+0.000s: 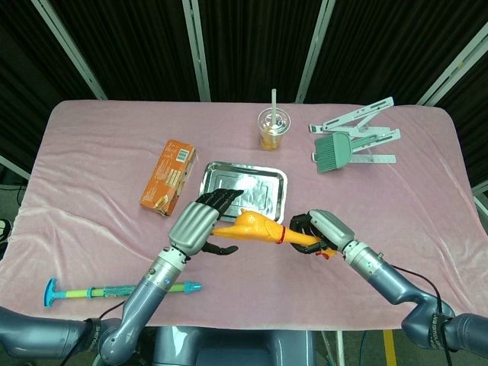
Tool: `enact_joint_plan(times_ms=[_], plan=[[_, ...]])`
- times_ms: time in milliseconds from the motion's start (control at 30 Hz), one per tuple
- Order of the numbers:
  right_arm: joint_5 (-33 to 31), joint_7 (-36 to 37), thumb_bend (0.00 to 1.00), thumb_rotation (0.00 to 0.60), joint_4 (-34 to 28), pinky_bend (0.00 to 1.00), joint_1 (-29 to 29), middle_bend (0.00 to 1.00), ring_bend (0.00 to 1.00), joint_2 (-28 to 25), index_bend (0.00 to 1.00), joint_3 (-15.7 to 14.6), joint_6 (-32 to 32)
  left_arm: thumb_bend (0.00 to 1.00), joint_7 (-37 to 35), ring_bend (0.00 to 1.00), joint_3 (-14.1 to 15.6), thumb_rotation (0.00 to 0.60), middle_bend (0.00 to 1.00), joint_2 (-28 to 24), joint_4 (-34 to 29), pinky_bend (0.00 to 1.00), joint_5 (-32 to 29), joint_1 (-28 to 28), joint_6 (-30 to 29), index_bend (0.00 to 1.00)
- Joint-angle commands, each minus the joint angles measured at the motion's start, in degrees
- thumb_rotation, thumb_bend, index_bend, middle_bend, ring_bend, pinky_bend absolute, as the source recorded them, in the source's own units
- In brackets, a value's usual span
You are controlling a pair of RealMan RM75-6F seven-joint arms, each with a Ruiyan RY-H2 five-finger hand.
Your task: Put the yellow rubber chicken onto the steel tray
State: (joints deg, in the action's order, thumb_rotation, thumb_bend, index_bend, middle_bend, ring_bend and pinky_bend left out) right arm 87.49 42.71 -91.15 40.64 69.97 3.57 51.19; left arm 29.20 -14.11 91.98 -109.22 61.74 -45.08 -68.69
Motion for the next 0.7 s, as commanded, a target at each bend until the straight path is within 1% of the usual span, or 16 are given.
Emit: enact_joint_plan(times_ms=[33,133,233,367,467,633,700], plan=[[-0.4,0.5,0.44,0.6,0.5,0.9,0.0,0.76,0.79,0.2,0.93,0.1,-0.3,0.02,-0.8,0.1,0.5,0.6,0.11,-1.4,-1.1,0.21,1.2,0.9,-0.7,0.07],[-1.2,0.9,0.44,0.6,1.7,0.9,0.2,0.76,0.79,0.6,0.93,0.3,-0.9,0.02,-2.1,0.1,1.3,0.6,0.12,-3.2,-2.6,0.21,3.0,2.2,-1.7,0.07],[-2.3,1.3,0.44,0.6,3.5,0.9,0.7,0.76,0.79,1.7,0.93,0.7,-1.9,0.02,-5.2,0.1,2.6,0.6,0.12,-5.6,-4.6,0.21,5.9,4.3,-3.0,0.08],[-3.5,1.5,0.44,0.6,6.4,0.9,1.7,0.76,0.79,3.4,0.93,1.4,-3.6,0.02,-8.1,0.1,5.5,0.6,0.13,-9.4,-6.2,0.21,11.4,7.6,-5.6,0.09],[-4.6,1.6,0.44,0.6,9.0,0.9,3.0,0.76,0.79,5.2,0.93,2.2,-5.6,0.02,-10.3,0.1,8.1,0.6,0.13,-12.1,-6.9,0.21,16.2,10.6,-8.6,0.1],[-6.0,1.9,0.44,0.6,13.8,0.9,5.4,0.76,0.79,9.1,0.93,3.6,-8.6,0.02,-14.7,0.1,11.9,0.6,0.13,-15.8,-6.0,0.21,22.1,14.8,-12.2,0.1],[-6.4,1.9,0.44,0.6,15.6,0.9,6.3,0.76,0.79,10.7,0.93,4.1,-9.7,0.02,-16.0,0.1,13.0,0.6,0.13,-17.2,-5.8,0.21,23.8,16.3,-13.6,0.1]])
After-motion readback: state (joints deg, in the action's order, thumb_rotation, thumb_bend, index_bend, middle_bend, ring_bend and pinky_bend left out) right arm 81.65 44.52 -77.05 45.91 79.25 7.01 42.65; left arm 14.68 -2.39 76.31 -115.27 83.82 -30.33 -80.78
